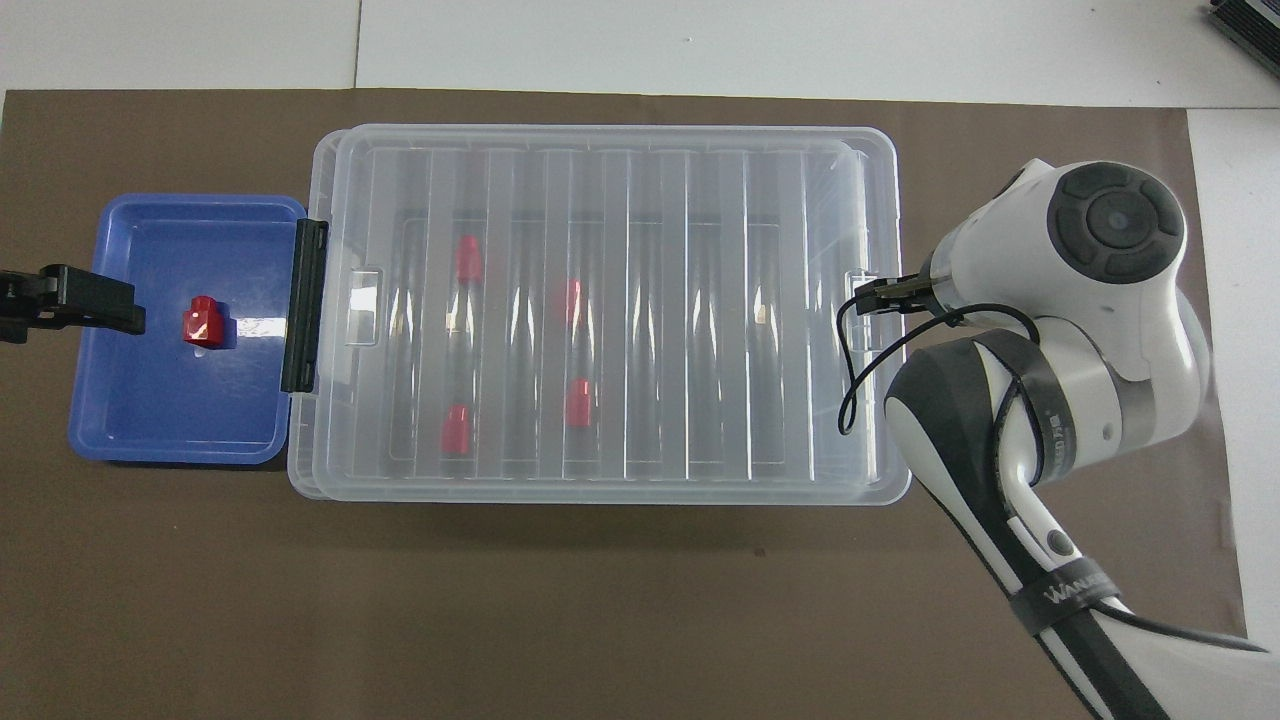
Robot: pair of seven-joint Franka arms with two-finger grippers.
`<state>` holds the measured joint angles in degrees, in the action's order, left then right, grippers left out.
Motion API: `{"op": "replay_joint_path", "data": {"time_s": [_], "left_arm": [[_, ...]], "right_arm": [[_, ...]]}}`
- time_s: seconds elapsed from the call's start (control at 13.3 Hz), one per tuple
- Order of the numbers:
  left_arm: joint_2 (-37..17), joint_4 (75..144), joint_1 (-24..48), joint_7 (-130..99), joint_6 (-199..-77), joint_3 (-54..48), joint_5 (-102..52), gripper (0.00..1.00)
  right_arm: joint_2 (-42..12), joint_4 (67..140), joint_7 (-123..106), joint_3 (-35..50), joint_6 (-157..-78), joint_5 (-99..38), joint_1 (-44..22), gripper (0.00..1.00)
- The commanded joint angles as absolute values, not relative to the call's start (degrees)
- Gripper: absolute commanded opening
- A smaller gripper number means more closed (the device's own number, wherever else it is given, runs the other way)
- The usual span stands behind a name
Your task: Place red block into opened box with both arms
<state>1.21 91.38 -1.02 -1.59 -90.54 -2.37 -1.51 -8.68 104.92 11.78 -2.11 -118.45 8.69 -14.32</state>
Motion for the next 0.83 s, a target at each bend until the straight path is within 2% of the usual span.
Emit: {"op": "replay_joint_path", "data": {"time_s": [0.0, 0.53, 0.6, 0.75], "left_arm": [[2.29, 92.46, -0.88, -2.20, -91.49, -1.93, -0.53, 1.00], [2.46, 93.16, -1.58, -1.85, -93.42, -1.50, -0.44, 1.00], [3.24, 95.17, -2.89, -1.41, -96.30, -1.58, -0.44, 1.00], [6.31, 104.19, -4.64, 1.56, -107.17, -1.49, -0.35, 1.00]], "right_arm": [[-8.09, 106.52, 11.34, -2.02, -118.22, 12.21, -12.75, 1.00], [-8.00, 106.17, 10.55, -2.11, -116.63, 12.92, -11.51, 1.00], [-8.00, 106.08, 10.55, -2.11, -116.63, 12.83, -11.08, 1.00], [-8.09, 106.17, 10.11, -2.11, -116.54, 13.01, -10.29, 1.00]]}}
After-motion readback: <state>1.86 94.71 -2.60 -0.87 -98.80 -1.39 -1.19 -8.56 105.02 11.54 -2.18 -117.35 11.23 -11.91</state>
